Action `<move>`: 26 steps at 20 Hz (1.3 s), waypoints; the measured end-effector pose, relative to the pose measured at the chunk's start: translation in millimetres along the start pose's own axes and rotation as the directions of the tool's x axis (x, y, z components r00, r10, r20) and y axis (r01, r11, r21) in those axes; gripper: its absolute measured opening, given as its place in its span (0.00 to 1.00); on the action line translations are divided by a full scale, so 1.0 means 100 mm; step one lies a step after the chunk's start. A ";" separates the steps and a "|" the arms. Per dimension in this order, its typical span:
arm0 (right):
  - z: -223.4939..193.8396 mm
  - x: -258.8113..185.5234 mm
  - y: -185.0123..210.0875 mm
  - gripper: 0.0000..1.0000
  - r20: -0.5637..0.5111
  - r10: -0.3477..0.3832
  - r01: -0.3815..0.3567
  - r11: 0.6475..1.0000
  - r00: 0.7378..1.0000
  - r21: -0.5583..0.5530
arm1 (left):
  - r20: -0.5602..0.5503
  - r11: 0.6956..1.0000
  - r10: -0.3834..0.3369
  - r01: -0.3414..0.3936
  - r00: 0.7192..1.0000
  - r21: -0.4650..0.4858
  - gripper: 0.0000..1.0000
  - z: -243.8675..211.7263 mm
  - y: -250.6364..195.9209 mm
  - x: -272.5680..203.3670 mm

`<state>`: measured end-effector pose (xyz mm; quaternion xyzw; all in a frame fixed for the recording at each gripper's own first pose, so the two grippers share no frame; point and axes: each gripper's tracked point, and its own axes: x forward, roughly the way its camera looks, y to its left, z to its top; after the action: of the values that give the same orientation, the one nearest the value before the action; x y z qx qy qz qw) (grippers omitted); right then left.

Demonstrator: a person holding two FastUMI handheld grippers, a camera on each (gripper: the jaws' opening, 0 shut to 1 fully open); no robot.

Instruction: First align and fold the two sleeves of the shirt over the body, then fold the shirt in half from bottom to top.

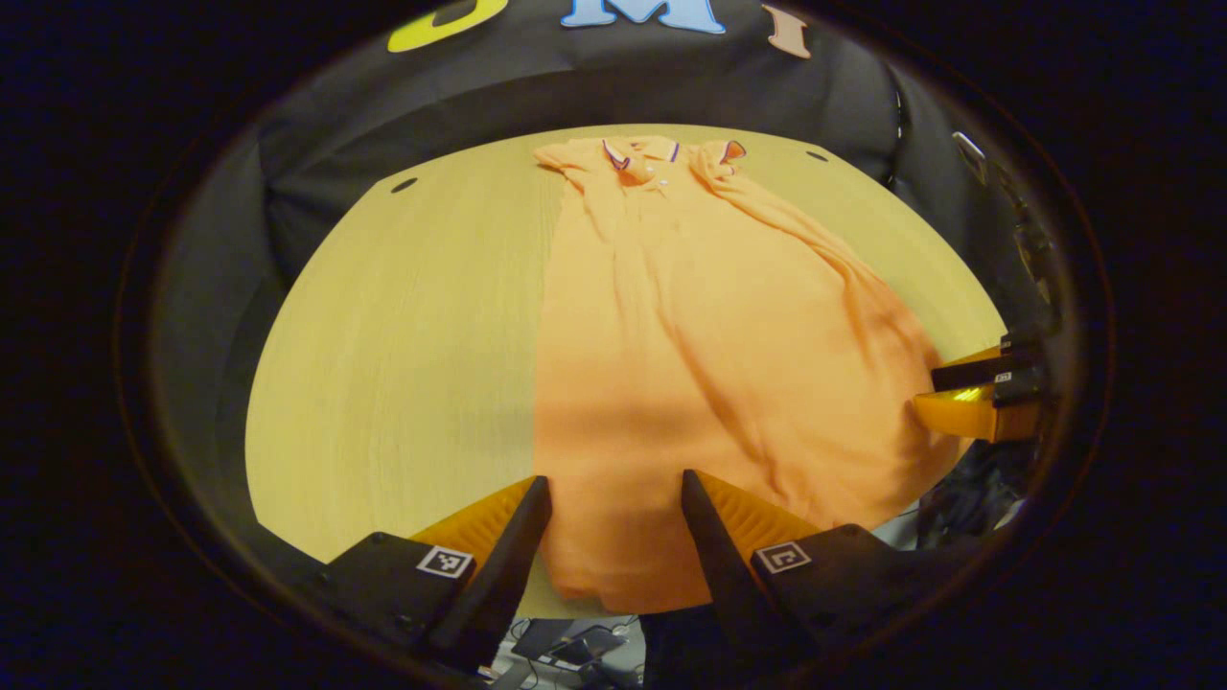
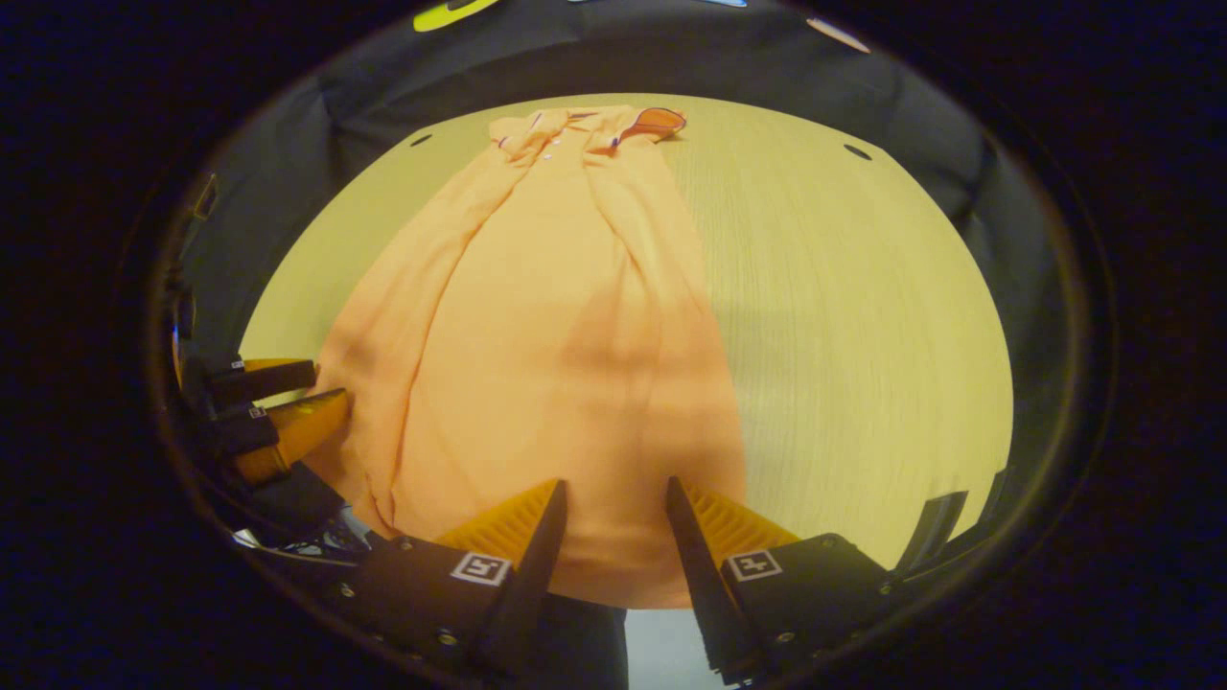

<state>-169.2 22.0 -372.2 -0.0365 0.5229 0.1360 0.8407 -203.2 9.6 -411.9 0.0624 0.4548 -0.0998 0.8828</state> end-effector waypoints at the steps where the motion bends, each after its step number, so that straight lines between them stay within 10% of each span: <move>1: 0.00 0.00 0.00 0.74 -0.004 -0.006 0.006 1.000 1.000 -0.006 | -0.003 1.000 0.002 -0.002 1.000 -0.001 0.95 0.01 -0.01 0.01; 12: 0.00 0.03 0.05 0.75 0.001 -0.051 0.051 0.996 0.999 -0.076 | -0.009 1.000 0.010 -0.010 1.000 -0.008 0.94 0.07 -0.13 0.06; 14: 0.04 0.05 0.12 0.45 0.025 -0.041 0.043 0.997 0.999 -0.067 | 0.012 0.999 -0.024 0.024 1.000 0.025 0.89 0.11 -0.20 0.06; 15: 0.05 0.05 0.16 0.23 0.031 -0.036 0.038 0.997 0.999 -0.067 | 0.023 0.998 -0.036 0.035 0.999 0.051 0.69 0.13 -0.23 0.06; 18: 0.04 0.06 0.18 0.06 0.023 -0.052 0.054 0.995 0.998 -0.080 | 0.055 0.996 0.017 -0.022 0.998 0.089 0.10 0.17 -0.26 0.09; 26: 0.06 0.06 0.17 0.00 0.014 -0.042 0.043 0.999 0.999 -0.013 | 0.018 0.998 0.016 -0.017 1.000 0.060 0.06 0.22 -0.26 0.11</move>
<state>-165.9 40.8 -373.9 -0.0522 0.5154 0.1218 0.8466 -185.8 -21.3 -408.8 0.0919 0.4434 -0.1066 0.8852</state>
